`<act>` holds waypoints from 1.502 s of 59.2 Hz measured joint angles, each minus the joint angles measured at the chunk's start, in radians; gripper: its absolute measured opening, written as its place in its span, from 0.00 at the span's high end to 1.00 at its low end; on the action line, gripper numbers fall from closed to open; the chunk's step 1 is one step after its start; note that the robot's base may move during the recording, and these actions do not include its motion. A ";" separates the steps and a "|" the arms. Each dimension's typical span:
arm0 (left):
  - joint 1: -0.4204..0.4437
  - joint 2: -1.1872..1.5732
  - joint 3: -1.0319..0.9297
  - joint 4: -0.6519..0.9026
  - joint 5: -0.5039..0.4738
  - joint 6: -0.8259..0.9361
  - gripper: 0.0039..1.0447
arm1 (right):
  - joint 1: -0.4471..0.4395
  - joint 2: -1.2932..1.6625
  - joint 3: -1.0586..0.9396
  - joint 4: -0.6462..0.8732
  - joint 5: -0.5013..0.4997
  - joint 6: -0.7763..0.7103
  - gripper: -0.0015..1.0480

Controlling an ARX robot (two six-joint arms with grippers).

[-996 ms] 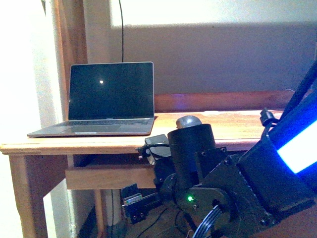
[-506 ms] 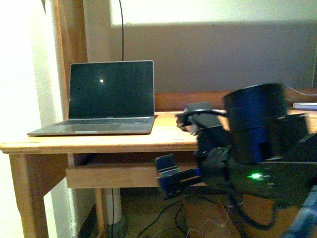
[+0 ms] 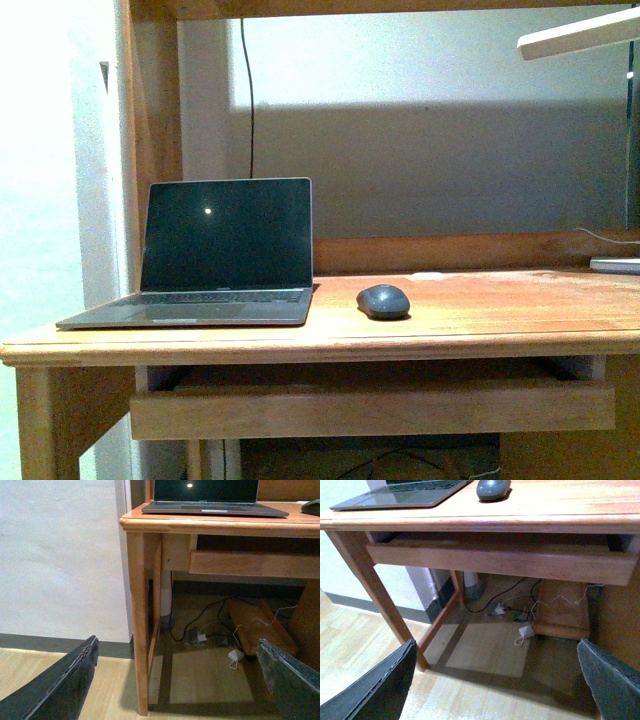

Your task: Place mouse

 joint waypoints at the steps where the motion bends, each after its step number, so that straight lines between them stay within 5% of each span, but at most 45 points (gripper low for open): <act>1: 0.000 0.000 0.000 0.000 0.000 0.000 0.07 | -0.013 -0.038 -0.013 -0.019 -0.010 0.009 0.07; 20: 0.000 0.000 0.000 0.000 0.000 0.000 0.07 | -0.092 -0.563 -0.171 -0.347 -0.049 0.142 0.08; 25: 0.000 0.000 0.000 0.000 -0.002 0.000 0.07 | -0.024 -0.661 -0.234 -0.302 0.280 0.037 0.22; 29: 0.000 0.000 0.000 0.000 0.000 0.000 0.07 | -0.049 -0.694 -0.261 -0.298 0.397 -0.021 0.33; 33: 0.000 0.000 0.000 0.000 0.000 0.000 0.07 | -0.079 -0.705 -0.279 -0.298 0.388 -0.047 0.43; 38: 0.000 0.000 0.000 0.000 0.000 0.000 0.07 | -0.190 -0.727 -0.294 -0.301 0.251 -0.068 0.58; 51: 0.000 0.000 0.000 0.000 0.000 0.000 0.07 | -0.232 -0.752 -0.320 -0.299 0.241 -0.087 0.98; 83: 0.000 0.000 0.000 0.000 0.000 0.000 0.07 | -0.234 -0.800 -0.361 -0.293 0.238 -0.087 0.97; 89: 0.000 0.000 0.000 0.000 0.000 0.000 0.07 | -0.234 -0.800 -0.361 -0.293 0.238 -0.088 0.82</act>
